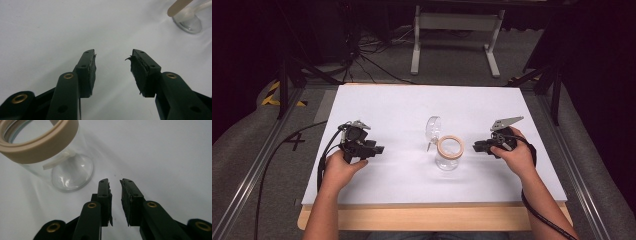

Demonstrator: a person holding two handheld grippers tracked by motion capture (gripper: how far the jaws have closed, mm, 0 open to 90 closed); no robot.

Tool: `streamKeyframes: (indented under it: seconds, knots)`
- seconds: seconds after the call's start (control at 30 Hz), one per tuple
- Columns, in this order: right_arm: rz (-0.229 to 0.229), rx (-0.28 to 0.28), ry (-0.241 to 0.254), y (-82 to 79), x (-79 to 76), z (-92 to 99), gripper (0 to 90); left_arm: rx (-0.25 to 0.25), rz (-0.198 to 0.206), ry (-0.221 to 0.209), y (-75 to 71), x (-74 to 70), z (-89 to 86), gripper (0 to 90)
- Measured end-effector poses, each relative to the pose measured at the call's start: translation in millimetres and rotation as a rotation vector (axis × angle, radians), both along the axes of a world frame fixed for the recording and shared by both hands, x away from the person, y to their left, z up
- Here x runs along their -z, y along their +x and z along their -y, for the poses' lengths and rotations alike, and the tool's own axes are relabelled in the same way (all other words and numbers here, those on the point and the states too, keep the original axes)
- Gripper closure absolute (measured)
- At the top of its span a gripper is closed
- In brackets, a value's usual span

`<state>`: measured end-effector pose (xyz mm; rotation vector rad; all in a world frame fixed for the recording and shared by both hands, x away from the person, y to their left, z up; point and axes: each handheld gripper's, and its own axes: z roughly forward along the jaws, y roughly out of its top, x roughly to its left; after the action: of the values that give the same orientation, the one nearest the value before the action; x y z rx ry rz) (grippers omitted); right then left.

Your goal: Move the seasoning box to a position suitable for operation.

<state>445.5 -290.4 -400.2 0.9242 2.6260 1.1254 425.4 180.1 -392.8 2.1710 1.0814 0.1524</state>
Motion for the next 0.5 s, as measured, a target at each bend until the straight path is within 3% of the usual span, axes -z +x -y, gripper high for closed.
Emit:
streamKeyframes:
  seconds: [0.17, 0.4, 0.5]
  knots:
    - [-0.003, -0.013, 0.000, 0.0, 0.6, -2.4, 78.2, 0.013, 0.009, -0.012, -5.2, -13.4, 5.0, 53.5]
    - [-0.007, -0.017, 0.036, 0.7, 1.8, -6.2, 80.0, 0.029, 0.023, -0.021, -12.9, -25.8, 9.2, 52.1]
    - [-0.007, -0.028, 0.048, 0.7, 4.4, -12.1, 85.8, 0.041, 0.035, -0.031, -15.7, -29.6, 12.7, 50.7]
